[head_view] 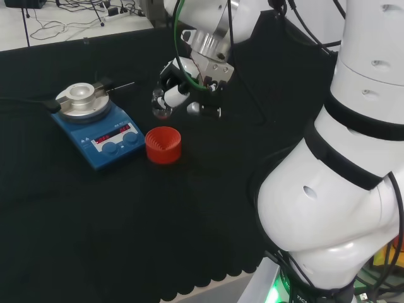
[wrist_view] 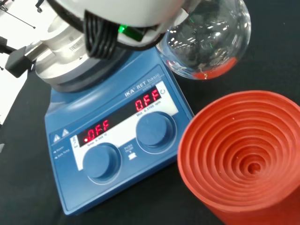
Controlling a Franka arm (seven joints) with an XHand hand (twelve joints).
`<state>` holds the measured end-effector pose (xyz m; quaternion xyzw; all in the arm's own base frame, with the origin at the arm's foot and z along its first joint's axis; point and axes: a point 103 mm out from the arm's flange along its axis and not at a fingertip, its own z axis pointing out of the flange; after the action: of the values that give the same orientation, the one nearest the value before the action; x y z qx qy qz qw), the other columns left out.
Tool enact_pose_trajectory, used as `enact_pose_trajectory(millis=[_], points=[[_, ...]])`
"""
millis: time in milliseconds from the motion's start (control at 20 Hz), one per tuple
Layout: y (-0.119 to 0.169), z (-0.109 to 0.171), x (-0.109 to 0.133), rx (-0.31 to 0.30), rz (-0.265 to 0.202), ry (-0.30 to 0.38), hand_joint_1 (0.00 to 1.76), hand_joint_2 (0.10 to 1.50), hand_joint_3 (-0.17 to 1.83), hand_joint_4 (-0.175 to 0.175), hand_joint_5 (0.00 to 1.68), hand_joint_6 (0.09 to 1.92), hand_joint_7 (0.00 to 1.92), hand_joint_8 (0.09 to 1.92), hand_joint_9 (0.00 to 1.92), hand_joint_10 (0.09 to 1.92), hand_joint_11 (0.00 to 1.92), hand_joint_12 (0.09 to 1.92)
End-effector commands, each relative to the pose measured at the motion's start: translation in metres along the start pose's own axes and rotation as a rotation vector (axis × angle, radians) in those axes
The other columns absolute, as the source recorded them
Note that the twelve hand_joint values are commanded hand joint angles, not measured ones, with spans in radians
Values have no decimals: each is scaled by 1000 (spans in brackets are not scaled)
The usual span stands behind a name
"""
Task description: Place the round-bottom flask on the heater.
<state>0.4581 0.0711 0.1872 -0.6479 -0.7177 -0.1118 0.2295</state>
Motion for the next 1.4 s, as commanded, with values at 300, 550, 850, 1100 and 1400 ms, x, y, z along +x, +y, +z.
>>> enact_pose_trajectory(millis=[300,550,850,1100,1400], points=[[24,-14,36,4,-49,-5,1128,658,820,-21,1110,1034,337,616,609,582,303,1356],[59,-18,60,13,-88,-13,1128,657,824,-21,1110,1037,336,617,609,582,306,1356],[99,-12,82,40,-116,-24,1128,655,829,-22,1109,1041,335,619,609,582,307,1356],[128,-6,99,67,-145,-35,1128,654,832,-23,1108,1044,334,619,609,582,309,1356],[157,0,107,85,-157,-39,1128,653,835,-25,1107,1047,334,620,609,582,310,1356]])
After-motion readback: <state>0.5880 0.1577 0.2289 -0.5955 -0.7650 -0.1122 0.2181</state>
